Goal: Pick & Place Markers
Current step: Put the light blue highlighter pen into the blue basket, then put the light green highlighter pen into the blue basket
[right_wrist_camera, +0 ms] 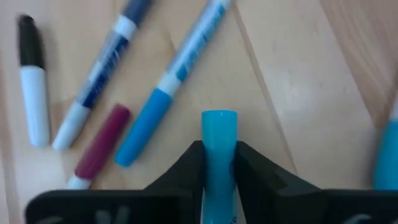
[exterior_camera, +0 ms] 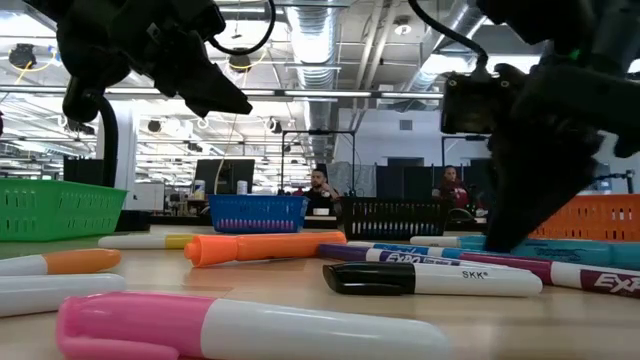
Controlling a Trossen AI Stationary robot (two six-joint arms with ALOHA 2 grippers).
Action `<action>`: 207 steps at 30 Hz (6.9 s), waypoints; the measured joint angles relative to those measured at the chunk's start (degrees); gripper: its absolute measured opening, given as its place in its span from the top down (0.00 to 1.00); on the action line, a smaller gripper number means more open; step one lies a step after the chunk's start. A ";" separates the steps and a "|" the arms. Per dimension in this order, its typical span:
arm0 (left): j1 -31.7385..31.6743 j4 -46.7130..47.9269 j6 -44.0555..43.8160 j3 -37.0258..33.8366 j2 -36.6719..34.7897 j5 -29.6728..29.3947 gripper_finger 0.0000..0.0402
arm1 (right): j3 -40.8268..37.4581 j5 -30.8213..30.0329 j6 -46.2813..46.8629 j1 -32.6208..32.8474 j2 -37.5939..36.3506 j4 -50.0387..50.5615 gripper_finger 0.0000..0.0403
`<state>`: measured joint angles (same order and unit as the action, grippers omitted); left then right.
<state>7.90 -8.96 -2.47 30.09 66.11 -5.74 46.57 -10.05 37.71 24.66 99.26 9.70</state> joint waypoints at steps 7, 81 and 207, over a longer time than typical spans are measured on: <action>0.00 -0.41 0.01 0.00 0.00 0.00 0.70 | -0.02 -0.46 -4.48 -2.81 -2.28 -12.38 0.81; -0.06 -21.52 6.48 0.04 0.02 -5.94 0.70 | 12.24 -3.39 -45.44 -19.02 3.19 -65.59 0.82; 15.48 -7.71 -9.83 0.00 12.53 -21.37 0.67 | 12.19 -6.62 -13.24 -6.78 -12.67 2.63 0.56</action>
<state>23.39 -16.68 -12.29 30.09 78.64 -27.11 58.76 -16.67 24.48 17.88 86.59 12.33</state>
